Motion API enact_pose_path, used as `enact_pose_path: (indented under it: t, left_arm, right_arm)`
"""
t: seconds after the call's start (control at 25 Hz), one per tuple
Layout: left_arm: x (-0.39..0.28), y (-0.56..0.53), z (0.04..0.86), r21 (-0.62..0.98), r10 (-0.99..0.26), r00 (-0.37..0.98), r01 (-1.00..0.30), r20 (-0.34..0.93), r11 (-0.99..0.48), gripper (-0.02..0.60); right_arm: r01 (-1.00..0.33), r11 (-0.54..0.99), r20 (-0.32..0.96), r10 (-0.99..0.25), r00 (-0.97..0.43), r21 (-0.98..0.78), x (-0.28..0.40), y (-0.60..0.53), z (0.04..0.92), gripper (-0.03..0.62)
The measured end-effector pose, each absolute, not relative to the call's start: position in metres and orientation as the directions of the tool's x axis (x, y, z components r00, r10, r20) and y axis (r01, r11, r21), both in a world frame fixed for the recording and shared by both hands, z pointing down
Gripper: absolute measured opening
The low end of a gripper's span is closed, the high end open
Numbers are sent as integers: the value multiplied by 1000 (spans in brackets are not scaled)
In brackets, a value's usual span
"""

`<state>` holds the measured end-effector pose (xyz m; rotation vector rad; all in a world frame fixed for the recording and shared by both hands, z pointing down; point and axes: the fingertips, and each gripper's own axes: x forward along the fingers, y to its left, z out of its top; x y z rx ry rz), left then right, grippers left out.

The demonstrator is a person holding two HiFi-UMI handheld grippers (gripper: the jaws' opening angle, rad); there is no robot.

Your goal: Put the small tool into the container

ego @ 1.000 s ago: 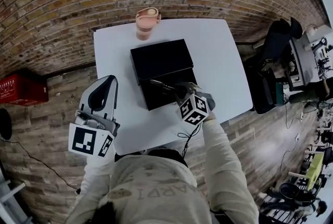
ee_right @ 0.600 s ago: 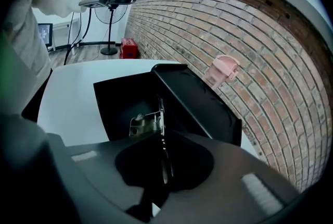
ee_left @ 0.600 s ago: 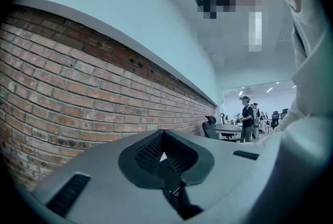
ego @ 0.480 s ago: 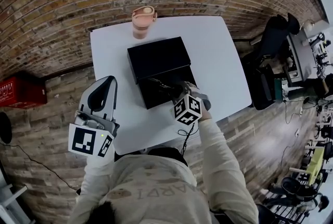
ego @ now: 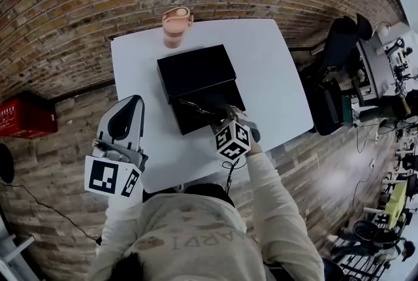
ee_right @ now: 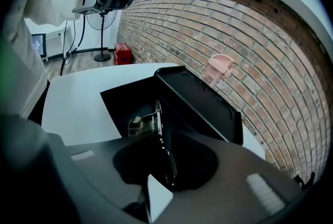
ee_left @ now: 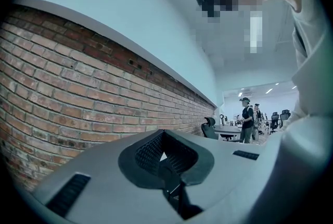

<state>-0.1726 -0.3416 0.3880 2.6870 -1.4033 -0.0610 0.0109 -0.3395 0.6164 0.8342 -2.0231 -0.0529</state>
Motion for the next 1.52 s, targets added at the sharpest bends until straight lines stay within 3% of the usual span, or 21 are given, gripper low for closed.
enact_pose_path:
  t: [0.36, 1.08, 1.24, 1.52]
  left_arm:
    - [-171, -339, 387, 129, -819, 574, -812, 4, -569, 5]
    - [-151, -336, 380, 127, -818, 576, -810, -9, -572, 5]
    - [-141, -331, 380, 122, -817, 577, -810, -7, -573, 5]
    - [-120, -316, 373, 109, -812, 583, -807, -4, -580, 5]
  right_arm:
    - [-696, 644, 689, -661, -298, 316, 7, -338, 611, 80]
    - [-758, 650, 607, -622, -494, 50, -11, -314, 589, 94]
    - [-788, 614, 551, -673, -493, 45, 2, -315, 570, 11]
    - [-828, 560, 458, -727, -511, -36, 32, -301, 534, 9]
